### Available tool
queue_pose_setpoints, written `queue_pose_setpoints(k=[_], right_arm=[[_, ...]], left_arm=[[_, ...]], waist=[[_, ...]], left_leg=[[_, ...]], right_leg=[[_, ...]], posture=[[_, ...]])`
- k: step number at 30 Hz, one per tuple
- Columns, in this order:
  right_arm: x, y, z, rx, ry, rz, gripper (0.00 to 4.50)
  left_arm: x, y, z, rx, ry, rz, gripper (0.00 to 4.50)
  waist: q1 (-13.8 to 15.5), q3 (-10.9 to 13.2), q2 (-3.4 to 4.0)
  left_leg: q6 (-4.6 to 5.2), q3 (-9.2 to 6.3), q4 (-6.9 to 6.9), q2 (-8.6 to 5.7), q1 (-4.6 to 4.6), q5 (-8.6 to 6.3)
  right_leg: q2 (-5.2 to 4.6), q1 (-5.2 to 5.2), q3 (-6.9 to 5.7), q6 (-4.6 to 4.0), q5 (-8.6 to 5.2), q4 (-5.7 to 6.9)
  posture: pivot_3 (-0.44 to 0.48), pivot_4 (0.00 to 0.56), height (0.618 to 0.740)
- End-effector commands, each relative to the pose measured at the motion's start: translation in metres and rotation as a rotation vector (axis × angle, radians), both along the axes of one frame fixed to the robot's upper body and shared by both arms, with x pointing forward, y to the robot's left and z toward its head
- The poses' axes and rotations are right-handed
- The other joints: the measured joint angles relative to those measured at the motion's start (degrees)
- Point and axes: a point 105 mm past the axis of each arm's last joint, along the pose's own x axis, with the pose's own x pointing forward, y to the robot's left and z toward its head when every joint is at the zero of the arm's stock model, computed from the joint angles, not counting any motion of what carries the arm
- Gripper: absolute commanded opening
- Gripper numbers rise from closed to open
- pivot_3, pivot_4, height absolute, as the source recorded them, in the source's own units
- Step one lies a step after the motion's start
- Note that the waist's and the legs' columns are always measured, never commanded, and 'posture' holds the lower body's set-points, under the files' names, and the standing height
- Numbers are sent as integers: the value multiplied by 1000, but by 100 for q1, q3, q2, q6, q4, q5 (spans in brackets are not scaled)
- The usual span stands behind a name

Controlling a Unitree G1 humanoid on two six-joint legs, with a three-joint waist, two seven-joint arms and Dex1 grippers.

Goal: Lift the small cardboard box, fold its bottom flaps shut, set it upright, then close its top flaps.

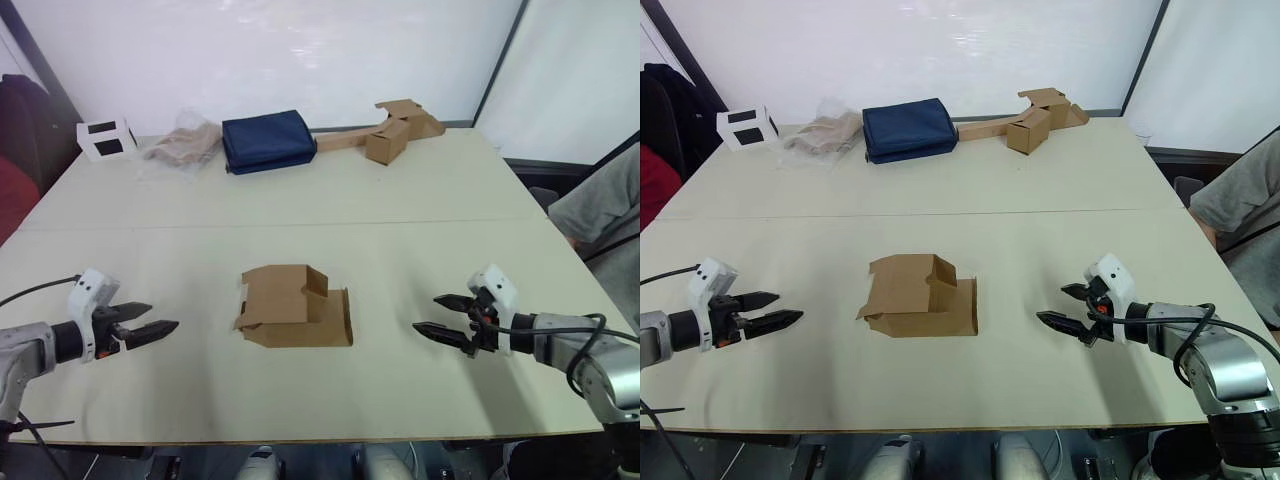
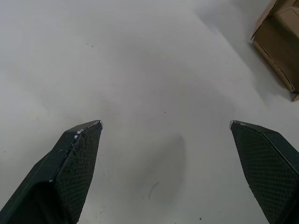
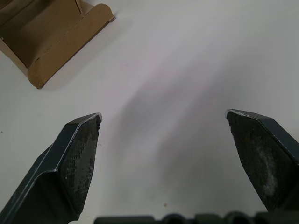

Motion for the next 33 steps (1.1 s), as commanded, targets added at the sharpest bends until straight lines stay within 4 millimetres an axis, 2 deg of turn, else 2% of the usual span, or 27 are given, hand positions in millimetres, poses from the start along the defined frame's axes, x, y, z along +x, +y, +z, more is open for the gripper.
queue_pose_setpoints(k=[1,8,14,17,21,25,30,33], right_arm=[[0,6,15,11,-56,29,4435],[2,6,18,14,-71,21,4435],[1,6,20,15,-77,25,4435],[-1,12,26,31,-87,51,4435],[-2,23,37,40,-114,92,4435],[-10,45,57,60,-133,199,4435],[-20,67,71,72,-160,272,4435],[-30,86,74,98,-162,326,4435]], left_arm=[[1,2,12,-8,-48,4,4500],[8,7,17,45,-114,32,4500],[7,9,15,20,-96,45,4500],[8,11,15,-23,-62,75,4500],[5,8,24,-169,-15,80,4500],[-3,-3,38,-371,34,21,4500],[-7,-28,31,-486,127,-54,4500],[2,-51,28,-545,162,-112,4500]], waist=[[-1,0,0],[1,0,0],[-1,0,0],[-1,0,0],[-5,-1,-1],[-11,0,0],[2,-1,0],[28,-3,-2]], left_leg=[[0,0,0,0,0,0],[0,0,0,0,0,0],[0,0,1,0,0,0],[0,0,1,0,0,0],[0,0,3,0,0,0],[0,-1,3,0,0,0],[0,-2,4,1,1,0],[0,-4,6,0,0,0]], right_leg=[[0,0,0,0,0,0],[0,0,0,0,0,0],[0,0,0,0,0,0],[0,0,0,0,0,1],[0,0,-1,0,0,3],[0,-1,-1,0,0,4],[1,-1,-2,0,0,7],[-2,3,-4,0,0,5]], posture=[[0,150,740],[0,150,740],[0,150,740],[0,150,740],[0,150,740],[0,150,740],[0,150,740],[0,150,740]])
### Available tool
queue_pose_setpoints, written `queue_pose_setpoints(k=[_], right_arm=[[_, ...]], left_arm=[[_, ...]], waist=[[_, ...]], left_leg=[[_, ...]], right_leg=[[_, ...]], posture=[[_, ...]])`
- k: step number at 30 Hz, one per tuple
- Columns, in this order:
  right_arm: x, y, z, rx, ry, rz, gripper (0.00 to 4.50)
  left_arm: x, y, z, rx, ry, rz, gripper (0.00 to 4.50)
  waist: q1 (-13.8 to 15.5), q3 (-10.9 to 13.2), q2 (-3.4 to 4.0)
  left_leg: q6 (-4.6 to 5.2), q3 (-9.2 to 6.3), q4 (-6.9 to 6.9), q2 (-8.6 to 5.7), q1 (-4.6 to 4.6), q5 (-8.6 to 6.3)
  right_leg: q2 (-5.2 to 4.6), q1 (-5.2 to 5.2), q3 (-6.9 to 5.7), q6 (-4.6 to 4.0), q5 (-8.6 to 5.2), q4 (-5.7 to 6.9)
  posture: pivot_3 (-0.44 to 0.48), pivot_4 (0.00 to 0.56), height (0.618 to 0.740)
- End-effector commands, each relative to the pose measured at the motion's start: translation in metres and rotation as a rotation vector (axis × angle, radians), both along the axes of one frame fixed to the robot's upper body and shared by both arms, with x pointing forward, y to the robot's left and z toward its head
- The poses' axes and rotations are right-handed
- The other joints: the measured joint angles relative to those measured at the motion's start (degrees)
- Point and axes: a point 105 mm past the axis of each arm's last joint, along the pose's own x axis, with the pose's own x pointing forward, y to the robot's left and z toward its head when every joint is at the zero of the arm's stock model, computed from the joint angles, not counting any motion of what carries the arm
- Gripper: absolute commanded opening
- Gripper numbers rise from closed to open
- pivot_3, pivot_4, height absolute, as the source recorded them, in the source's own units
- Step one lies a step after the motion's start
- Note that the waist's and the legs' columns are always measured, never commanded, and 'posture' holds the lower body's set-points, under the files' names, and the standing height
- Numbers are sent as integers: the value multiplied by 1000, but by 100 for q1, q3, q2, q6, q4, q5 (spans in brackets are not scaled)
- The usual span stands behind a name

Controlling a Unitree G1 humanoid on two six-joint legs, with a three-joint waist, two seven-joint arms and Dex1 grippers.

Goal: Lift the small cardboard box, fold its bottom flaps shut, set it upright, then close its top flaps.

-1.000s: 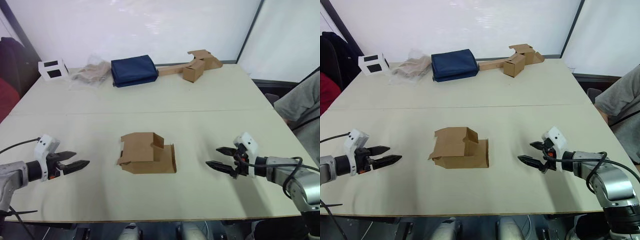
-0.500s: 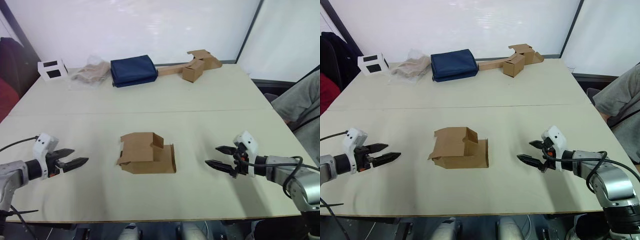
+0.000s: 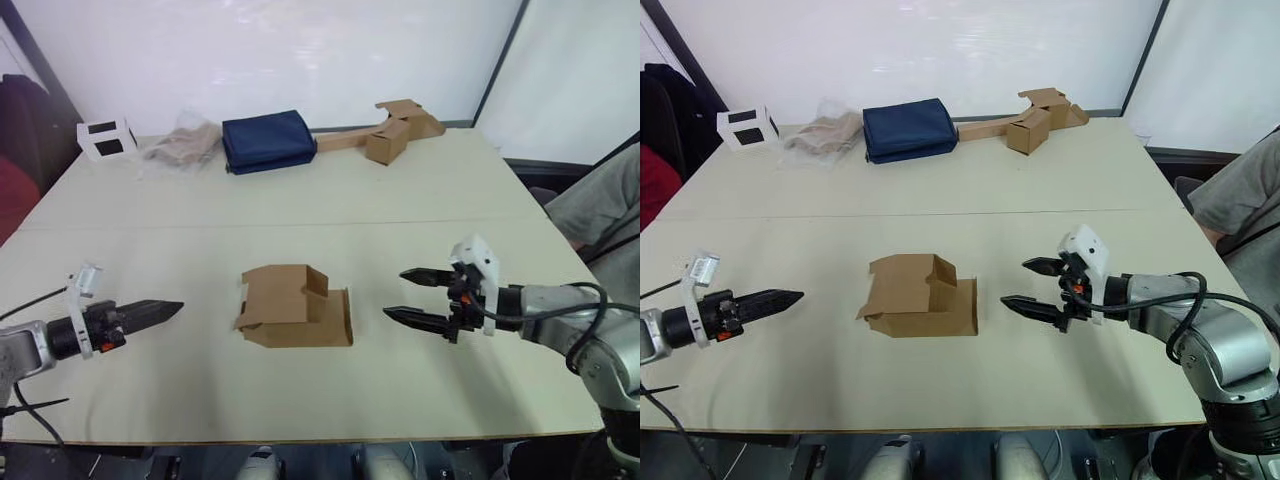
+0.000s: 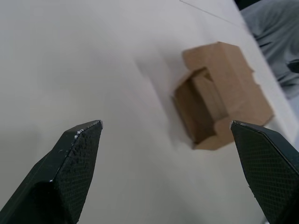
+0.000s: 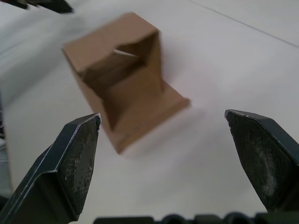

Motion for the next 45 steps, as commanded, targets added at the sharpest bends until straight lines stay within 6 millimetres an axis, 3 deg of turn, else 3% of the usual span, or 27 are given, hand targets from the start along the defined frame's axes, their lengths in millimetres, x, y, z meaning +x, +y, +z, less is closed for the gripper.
queue_pose_setpoints(k=[1,6,14,24,31,35,41,45], right_arm=[[-16,26,10,32,-26,87,4435],[-26,39,11,28,-24,126,4435],[-34,43,16,-4,-46,132,4435],[-37,45,17,-8,-48,119,4435],[-53,50,16,-56,-9,189,4435],[-53,50,16,-66,-19,184,4500],[-51,49,14,-78,-19,178,4500],[-51,49,13,-81,-16,179,4500]], left_arm=[[11,-30,5,-70,-3,-97,4500],[19,-51,2,-128,24,-165,4500],[37,-85,-5,-172,72,-305,4500],[51,-113,-7,-224,91,-406,4500],[60,-125,2,-276,91,-435,4500],[59,-126,3,-287,92,-448,3609],[60,-127,6,-298,85,-454,1261],[57,-128,7,-304,79,-468,48]], waist=[[16,-1,-2],[-40,-3,-4],[-15,-4,-5],[-12,-4,-6],[-27,-5,-8],[-25,-5,-8],[-12,-5,-8],[-17,-5,-8]], left_leg=[[0,-1,2,-1,0,0],[0,-4,4,-1,-1,0],[0,-7,6,-3,-1,0],[0,-7,5,-3,-2,0],[0,-10,8,-3,-4,0],[0,-10,6,-3,-4,0],[0,-10,7,-3,-4,0],[0,-10,7,-3,-4,0]], right_leg=[[-1,1,-2,0,0,1],[1,-2,-1,0,0,2],[2,0,-4,0,0,5],[4,-3,-3,0,0,6],[5,-3,-5,0,0,6],[5,-5,-4,0,0,6],[3,-4,-4,0,0,6],[4,-4,-4,0,0,6]], posture=[[0,150,740],[0,150,740],[0,150,740],[0,150,740],[0,150,740],[0,150,740],[0,150,740],[0,150,740]])
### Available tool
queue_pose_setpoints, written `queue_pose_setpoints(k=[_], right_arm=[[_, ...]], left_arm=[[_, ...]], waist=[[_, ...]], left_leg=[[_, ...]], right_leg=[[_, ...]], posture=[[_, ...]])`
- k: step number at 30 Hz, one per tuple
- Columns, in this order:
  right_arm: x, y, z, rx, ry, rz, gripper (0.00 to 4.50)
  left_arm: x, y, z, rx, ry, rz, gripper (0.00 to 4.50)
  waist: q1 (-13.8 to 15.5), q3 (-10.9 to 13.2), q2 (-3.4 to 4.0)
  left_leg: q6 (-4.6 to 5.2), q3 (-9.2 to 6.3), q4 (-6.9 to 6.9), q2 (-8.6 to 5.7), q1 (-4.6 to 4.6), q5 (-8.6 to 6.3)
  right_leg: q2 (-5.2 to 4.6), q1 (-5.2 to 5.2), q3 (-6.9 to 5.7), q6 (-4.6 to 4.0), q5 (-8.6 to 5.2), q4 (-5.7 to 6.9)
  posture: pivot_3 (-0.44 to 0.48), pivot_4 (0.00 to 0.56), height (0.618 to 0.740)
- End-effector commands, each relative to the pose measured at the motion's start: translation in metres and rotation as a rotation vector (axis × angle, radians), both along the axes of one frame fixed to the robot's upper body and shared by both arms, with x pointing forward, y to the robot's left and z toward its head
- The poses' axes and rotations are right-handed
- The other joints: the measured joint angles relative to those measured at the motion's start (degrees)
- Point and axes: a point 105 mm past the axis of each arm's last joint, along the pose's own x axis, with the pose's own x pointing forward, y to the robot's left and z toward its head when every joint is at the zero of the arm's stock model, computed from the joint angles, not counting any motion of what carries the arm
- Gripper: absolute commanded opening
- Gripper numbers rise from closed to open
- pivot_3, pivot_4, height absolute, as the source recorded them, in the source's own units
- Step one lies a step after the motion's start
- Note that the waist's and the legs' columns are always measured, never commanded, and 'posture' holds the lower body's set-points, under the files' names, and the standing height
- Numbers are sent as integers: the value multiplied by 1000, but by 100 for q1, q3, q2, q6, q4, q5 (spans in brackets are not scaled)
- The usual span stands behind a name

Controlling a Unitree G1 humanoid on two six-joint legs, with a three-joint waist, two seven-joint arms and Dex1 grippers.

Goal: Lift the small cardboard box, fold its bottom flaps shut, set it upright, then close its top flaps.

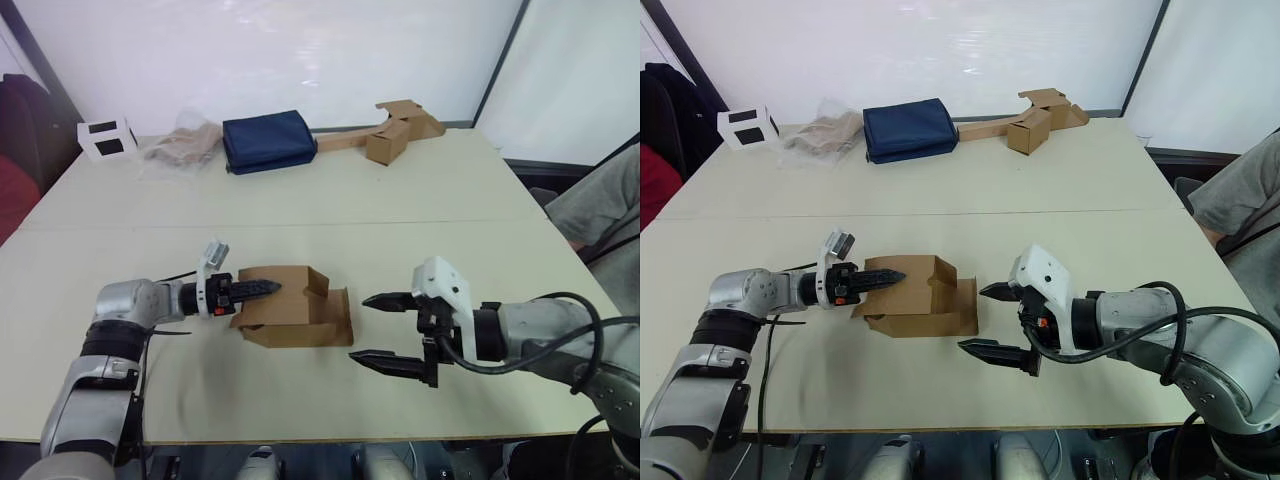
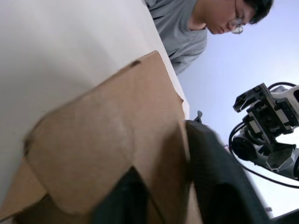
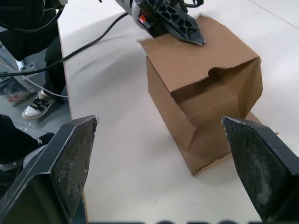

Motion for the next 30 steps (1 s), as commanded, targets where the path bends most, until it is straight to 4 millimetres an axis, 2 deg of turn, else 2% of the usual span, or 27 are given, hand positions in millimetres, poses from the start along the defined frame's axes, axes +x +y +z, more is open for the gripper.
queue_pose_setpoints(k=[1,4,7,12,15,18,21,24,25,30], right_arm=[[-3,2,3,-6,-34,23,4500],[-1,2,5,12,-37,16,4500],[9,1,16,106,-62,-34,4500],[59,-16,50,330,-217,-297,4500],[84,-20,67,461,-274,-427,3732],[103,-14,80,556,-300,-478,2723],[117,-3,92,606,-343,-474,1482],[129,2,110,686,-375,-480,171],[131,3,115,705,-381,-479,18],[137,12,123,702,-405,-445,18]], left_arm=[[-1,-2,13,-23,-44,-25,48],[-1,0,17,-26,-61,-19,48],[3,6,31,-29,-126,7,48],[15,20,98,-4,-443,84,48],[15,22,130,36,-601,101,0],[14,22,151,69,-708,96,0],[15,20,168,62,-768,106,0],[17,17,177,69,-816,101,0],[17,16,180,69,-827,96,0],[15,11,186,67,-859,78,0]], waist=[[-2,0,0],[0,0,0],[-1,0,-1],[-5,5,-8],[-7,4,-7],[-13,4,-4],[-23,3,-3],[-34,4,-3],[-41,4,-3],[-117,4,-2]], left_leg=[[0,0,0,0,0,0],[0,0,0,0,0,0],[0,0,0,0,0,0],[-1,-2,2,3,-2,1],[-2,-1,-3,1,-4,1],[-6,2,-5,1,-4,3],[-34,3,-5,1,-4,19],[-33,3,-6,0,-5,18],[-34,3,-7,0,-5,19],[-38,3,-8,0,-7,21]], right_leg=[[0,0,0,0,0,0],[0,0,0,0,0,0],[0,0,0,0,0,0],[3,-4,0,-1,1,5],[1,-8,1,0,0,2],[-1,-9,2,0,0,1],[1,-13,2,0,0,7],[3,-17,2,0,0,11],[2,-17,2,0,0,11],[2,-18,2,0,0,11]], posture=[[0,150,740],[0,150,740],[0,150,740],[0,150,740],[0,150,740],[0,150,740],[0,150,740],[0,150,740],[0,150,740],[0,150,740]])
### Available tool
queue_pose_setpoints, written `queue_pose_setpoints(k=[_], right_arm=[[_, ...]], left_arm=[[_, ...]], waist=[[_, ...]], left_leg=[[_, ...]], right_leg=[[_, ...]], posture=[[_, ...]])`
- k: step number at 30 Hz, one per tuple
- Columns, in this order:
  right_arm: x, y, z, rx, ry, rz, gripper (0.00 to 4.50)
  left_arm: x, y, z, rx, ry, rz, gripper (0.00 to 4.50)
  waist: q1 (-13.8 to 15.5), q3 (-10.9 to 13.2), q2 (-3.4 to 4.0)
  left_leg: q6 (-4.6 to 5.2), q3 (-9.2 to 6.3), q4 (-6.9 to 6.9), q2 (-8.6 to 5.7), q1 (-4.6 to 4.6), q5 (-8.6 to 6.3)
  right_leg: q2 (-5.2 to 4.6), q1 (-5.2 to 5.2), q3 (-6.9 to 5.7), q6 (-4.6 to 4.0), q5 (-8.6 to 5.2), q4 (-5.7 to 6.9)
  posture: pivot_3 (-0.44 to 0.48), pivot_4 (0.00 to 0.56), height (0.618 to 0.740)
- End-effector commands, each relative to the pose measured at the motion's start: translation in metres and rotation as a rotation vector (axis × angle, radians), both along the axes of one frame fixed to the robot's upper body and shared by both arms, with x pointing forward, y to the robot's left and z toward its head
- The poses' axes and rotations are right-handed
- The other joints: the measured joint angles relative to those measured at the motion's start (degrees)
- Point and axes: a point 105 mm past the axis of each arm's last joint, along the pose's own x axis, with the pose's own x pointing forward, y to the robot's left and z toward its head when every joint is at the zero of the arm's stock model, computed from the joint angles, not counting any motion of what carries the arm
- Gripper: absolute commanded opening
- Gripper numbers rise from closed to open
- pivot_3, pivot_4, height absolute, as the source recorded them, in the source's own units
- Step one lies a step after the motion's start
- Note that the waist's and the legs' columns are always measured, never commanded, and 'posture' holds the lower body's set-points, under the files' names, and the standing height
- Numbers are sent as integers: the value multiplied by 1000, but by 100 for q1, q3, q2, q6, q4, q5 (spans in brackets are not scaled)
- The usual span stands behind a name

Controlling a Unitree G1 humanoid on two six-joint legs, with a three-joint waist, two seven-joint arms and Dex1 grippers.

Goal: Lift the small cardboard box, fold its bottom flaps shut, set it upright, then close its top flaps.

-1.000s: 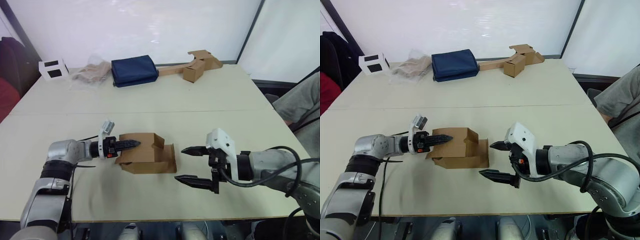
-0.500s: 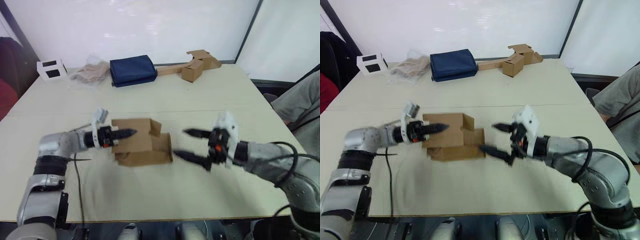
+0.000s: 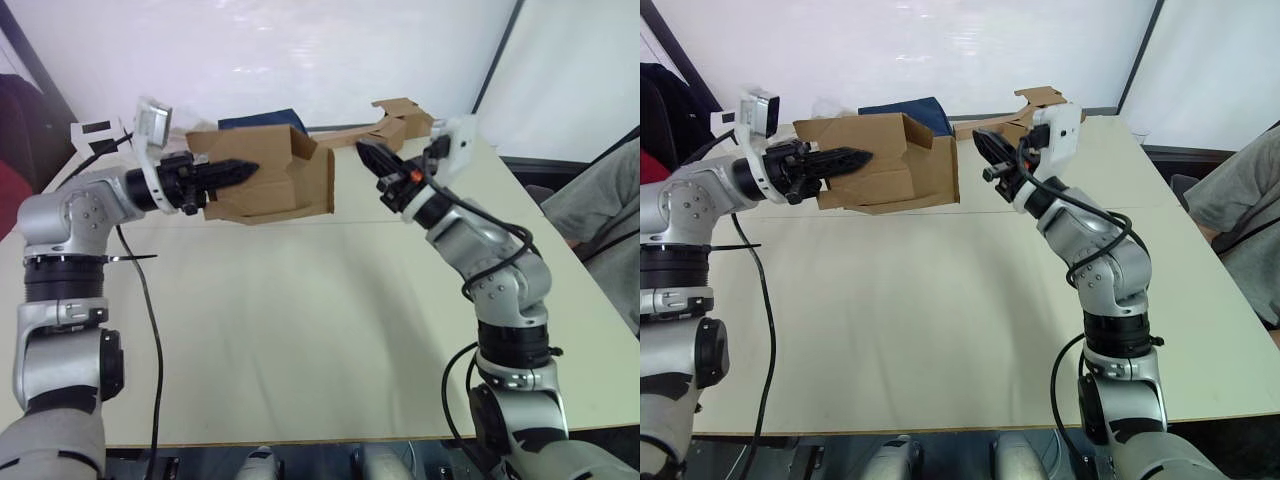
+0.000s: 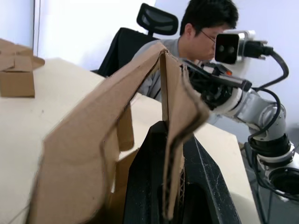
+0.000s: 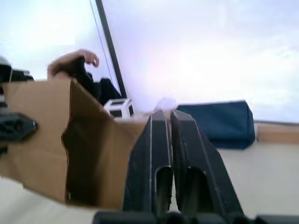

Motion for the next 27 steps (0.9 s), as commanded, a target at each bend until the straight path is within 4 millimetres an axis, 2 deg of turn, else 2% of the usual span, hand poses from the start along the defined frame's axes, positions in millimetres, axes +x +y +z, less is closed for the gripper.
queue_pose_setpoints(k=[1,7,13,18,24,27], right_arm=[[-2,4,10,-28,-65,14,18],[-9,25,17,-44,-105,82,18],[-16,42,16,-67,-120,160,18],[-35,57,9,-114,-128,280,18],[-43,63,2,-135,-118,317,18],[-43,63,1,-135,-114,317,18]], left_arm=[[-6,-6,14,13,-67,-28,0],[-10,-11,13,24,-72,-52,0],[-11,-14,11,31,-74,-64,0],[-11,-15,12,30,-78,-65,0],[-15,-17,17,3,-79,-89,0],[-29,-23,16,19,-77,-170,0]], waist=[[-41,0,0],[-103,0,1],[-134,0,1],[-140,0,1],[-149,0,1],[-164,0,1]], left_leg=[[0,0,0,0,0,0],[0,1,-4,0,-1,0],[0,0,-5,1,-2,0],[0,0,-4,0,-3,0],[1,-1,-4,0,-3,0],[1,-1,-4,0,-4,0]], right_leg=[[0,0,0,0,0,0],[2,-11,4,-1,-1,11],[2,-13,4,-1,-1,12],[1,-13,3,-1,-1,12],[1,-13,3,-1,-1,12],[1,-13,3,-1,-1,11]], posture=[[0,150,740],[0,150,740],[0,150,740],[0,150,740],[0,150,740],[0,150,740]])
